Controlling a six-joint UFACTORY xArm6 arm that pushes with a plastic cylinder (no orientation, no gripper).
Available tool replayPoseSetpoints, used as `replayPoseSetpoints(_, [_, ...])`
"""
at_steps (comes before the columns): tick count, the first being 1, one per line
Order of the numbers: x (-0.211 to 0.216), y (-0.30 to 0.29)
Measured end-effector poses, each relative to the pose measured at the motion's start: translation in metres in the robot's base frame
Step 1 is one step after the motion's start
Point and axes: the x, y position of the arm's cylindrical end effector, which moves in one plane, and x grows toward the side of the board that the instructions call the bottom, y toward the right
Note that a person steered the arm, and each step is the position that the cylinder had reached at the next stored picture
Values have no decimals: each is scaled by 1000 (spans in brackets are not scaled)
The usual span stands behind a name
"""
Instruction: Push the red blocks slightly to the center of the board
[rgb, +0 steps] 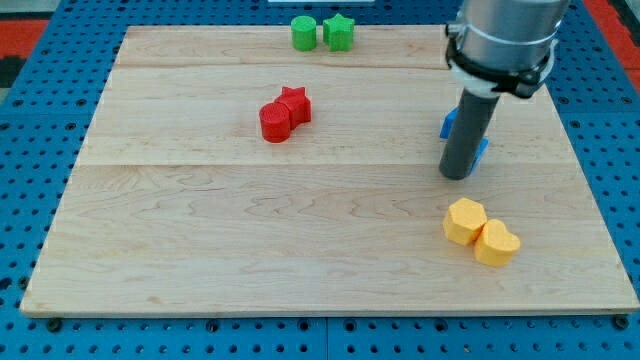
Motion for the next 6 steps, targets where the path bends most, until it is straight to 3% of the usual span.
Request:
replayPoseSetpoints(1, [-18,19])
replayPoseSetpoints(3, [-9,-80])
replayPoseSetpoints(6, [-29,-154])
